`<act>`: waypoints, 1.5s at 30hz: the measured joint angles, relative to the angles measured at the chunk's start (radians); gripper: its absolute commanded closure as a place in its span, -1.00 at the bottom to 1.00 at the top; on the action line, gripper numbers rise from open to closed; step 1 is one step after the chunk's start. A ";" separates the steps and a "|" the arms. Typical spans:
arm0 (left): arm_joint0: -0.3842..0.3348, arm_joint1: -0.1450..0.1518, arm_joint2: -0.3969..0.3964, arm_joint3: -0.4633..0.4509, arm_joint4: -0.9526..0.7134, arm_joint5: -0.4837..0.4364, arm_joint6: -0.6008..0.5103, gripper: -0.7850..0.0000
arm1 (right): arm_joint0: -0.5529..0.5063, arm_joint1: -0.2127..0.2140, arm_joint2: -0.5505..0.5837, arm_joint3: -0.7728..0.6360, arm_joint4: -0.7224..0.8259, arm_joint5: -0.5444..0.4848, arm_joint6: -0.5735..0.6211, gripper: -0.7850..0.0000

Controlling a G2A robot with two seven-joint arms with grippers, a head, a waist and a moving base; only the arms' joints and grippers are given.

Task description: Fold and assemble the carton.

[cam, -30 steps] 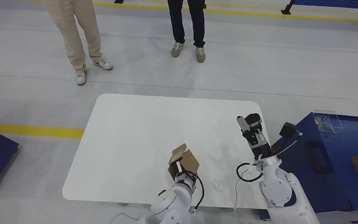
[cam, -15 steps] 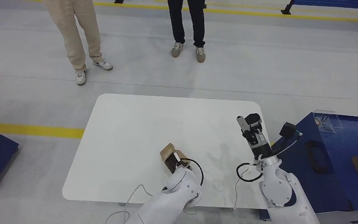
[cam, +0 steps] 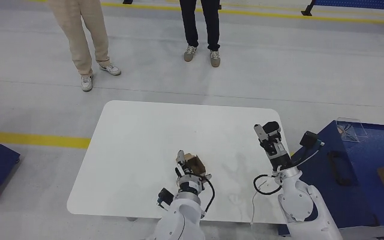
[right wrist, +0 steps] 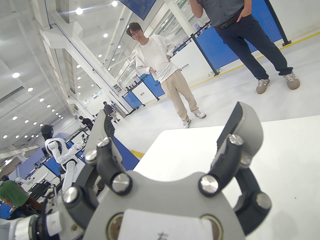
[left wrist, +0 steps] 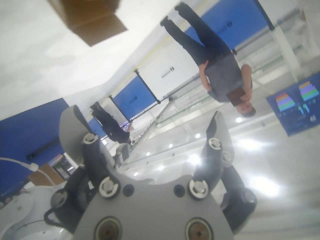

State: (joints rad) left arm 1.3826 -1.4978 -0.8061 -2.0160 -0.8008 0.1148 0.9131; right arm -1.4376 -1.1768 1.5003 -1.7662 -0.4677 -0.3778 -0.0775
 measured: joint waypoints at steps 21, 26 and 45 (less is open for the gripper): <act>0.015 0.062 -0.127 0.098 0.238 0.279 -0.318 -1.00 | 0.065 -0.003 -0.064 0.062 -0.137 0.190 0.063 -1.00; -0.027 0.074 -0.031 0.168 0.763 0.535 -0.220 -1.00 | 0.168 -0.016 -0.200 0.193 -0.444 0.278 0.150 -1.00; -0.133 0.025 0.035 0.459 1.097 0.897 -0.526 -1.00 | 0.279 -0.066 -0.446 0.422 -0.604 0.244 0.225 -1.00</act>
State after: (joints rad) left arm 1.2491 -1.4732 -0.7711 -1.5567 0.2963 1.0122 0.3875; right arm -1.1584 -1.2430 1.0546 -1.3444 -1.0718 -0.1335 0.1477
